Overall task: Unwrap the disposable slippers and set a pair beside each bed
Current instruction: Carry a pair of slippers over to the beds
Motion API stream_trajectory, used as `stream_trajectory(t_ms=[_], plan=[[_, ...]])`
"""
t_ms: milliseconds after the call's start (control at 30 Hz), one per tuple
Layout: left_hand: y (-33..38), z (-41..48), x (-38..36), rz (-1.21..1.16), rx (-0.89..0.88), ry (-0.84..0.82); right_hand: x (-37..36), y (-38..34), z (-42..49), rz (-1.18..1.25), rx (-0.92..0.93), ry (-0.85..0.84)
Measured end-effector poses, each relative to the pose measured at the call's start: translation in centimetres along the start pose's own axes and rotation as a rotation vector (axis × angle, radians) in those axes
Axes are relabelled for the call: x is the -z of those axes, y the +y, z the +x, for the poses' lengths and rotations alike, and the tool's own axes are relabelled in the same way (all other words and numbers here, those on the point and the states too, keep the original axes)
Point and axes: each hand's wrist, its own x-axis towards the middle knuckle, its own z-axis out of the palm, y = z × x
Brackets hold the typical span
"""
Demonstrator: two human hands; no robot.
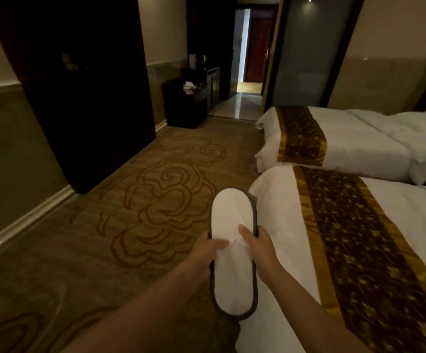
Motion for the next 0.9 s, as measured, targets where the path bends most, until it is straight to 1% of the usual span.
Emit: stream_trajectory(t_ms=[100,233,367,567,800,900], plan=[[2.5,6.3,1.4,0.006,0.010,-0.003,-3.3,-0.8,6.2,-0.007,-0.011,0.029],[7.0,16.4,2.9,0.038,0.013,0.006,-7.5,-2.8,16.5,0.066,-0.043,0.032],[13.2,26.3,3.7,0.046,-0.002,-0.002,-11.0,-7.1,26.3,0.115,-0.046,0.016],[21.5,39.1,4.4,-0.005,-0.001,-0.005,-15.3,-13.5,39.6,0.067,-0.032,0.015],[29.0,57.2,2.9,0.056,0.004,-0.166,-17.8,-16.7,58.0,0.074,-0.038,0.129],[32.9,65.5,1.0,0.109,0.015,-0.186,-17.5,-19.1,65.6,0.090,-0.061,0.155]])
